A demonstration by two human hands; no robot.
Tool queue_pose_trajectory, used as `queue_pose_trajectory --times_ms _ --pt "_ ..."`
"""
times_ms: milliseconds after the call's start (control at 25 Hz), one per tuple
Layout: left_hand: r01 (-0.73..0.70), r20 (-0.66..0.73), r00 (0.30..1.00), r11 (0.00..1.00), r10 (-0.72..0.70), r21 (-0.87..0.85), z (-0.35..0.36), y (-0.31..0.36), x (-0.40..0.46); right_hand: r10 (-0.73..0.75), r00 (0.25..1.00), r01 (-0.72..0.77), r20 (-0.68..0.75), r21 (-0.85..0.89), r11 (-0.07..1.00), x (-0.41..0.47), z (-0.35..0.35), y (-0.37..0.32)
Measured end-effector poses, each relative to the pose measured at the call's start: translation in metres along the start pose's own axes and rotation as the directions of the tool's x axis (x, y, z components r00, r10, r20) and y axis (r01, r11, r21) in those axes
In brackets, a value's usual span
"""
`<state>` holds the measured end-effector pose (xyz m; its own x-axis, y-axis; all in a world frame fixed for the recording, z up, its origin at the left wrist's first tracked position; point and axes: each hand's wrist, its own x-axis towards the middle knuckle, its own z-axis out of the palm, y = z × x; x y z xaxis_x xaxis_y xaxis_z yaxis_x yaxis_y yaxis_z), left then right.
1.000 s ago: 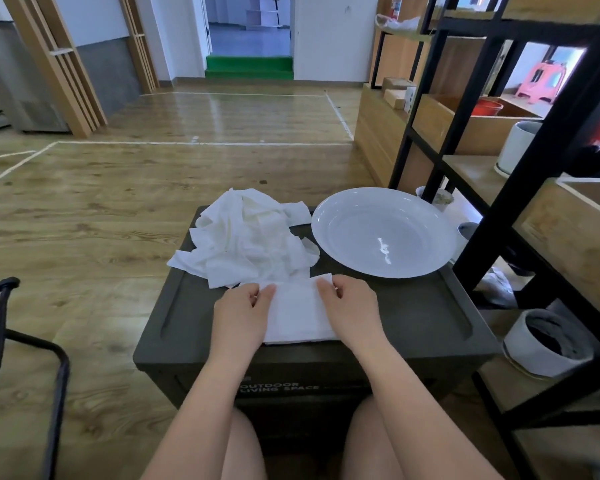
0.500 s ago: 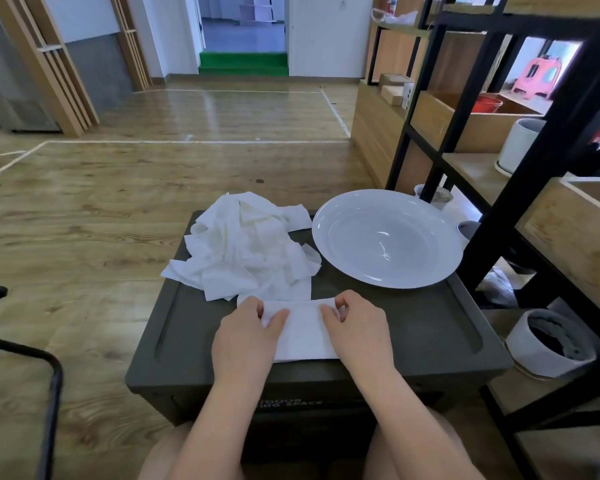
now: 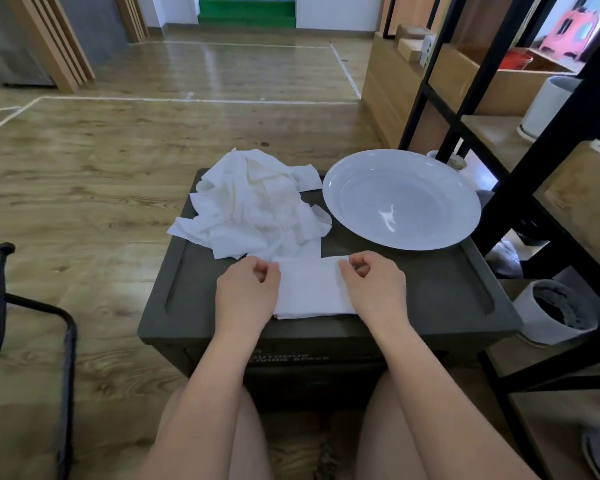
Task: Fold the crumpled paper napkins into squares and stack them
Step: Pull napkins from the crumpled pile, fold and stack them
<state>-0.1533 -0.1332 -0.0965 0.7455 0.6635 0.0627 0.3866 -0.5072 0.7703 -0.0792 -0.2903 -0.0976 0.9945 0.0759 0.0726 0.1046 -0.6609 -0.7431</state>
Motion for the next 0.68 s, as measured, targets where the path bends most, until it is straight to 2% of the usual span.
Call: queue_pose_trajectory --times_ms 280,400,480,560,680 --pt "0.019 0.006 1.0 0.999 -0.019 -0.035 -0.002 0.002 -0.005 -0.018 1.0 0.018 0.003 -0.012 1.0 0.0 -0.003 -0.003" --pt "0.025 0.002 1.0 0.998 -0.025 -0.051 -0.002 0.004 -0.005 -0.017 0.999 0.016 -0.038 -0.012 1.0 -0.003 -0.005 -0.009" --pt "-0.028 -0.02 0.999 0.997 0.026 -0.077 0.0 0.006 -0.006 -0.101 0.993 0.099 -0.066 -0.036 0.994 -0.003 -0.004 -0.016" --pt "-0.124 0.004 0.992 0.992 0.124 -0.034 0.005 0.007 -0.006 -0.207 0.978 0.206 0.006 -0.099 0.973 -0.003 0.0 -0.022" --pt "-0.148 0.088 0.985 0.989 0.145 0.021 0.01 0.007 -0.002 -0.214 0.968 0.236 0.135 -0.176 0.956 -0.003 0.009 -0.02"
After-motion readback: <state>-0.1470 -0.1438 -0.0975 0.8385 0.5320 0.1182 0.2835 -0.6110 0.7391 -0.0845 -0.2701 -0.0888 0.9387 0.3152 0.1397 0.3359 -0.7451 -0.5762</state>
